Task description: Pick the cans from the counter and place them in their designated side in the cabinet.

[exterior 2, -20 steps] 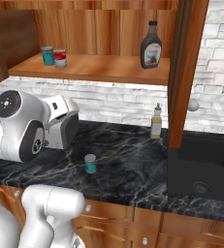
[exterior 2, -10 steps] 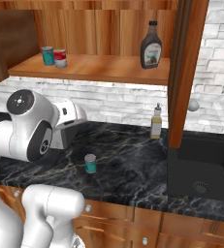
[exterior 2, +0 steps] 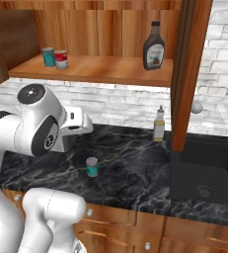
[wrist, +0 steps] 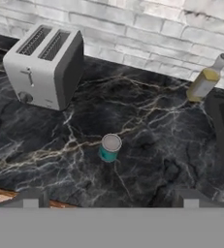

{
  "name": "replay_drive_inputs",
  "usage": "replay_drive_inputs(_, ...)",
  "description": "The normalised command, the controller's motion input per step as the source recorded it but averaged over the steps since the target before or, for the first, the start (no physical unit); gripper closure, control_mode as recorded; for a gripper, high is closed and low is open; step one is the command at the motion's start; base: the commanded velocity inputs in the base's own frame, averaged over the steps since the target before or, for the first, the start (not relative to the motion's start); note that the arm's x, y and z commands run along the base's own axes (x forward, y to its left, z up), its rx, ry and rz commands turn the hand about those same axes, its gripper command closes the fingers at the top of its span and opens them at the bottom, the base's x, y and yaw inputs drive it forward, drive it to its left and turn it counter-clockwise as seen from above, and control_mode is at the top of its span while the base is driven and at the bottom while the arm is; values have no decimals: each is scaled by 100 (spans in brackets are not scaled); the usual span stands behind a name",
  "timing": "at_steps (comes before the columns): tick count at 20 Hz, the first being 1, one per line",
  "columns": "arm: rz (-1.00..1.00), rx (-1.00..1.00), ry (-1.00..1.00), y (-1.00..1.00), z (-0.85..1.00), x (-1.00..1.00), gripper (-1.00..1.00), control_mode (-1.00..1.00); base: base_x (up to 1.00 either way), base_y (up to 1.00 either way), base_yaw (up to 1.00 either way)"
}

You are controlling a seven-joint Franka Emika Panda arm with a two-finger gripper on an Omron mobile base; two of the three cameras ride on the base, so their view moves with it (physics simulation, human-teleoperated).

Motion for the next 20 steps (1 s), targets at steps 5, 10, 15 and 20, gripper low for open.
replay_drive_inputs(5,-2,9,10,0,-16,0,-100,-100,0,0,0)
replay_drive_inputs(10,0,4,2,0,-17,0,-100,-100,0,0,0)
replay_drive_inputs(15,0,0,0,0,-25,0,-100,-100,0,0,0)
replay_drive_inputs(20,0,0,0,0,-27,0,-100,-100,0,0,0)
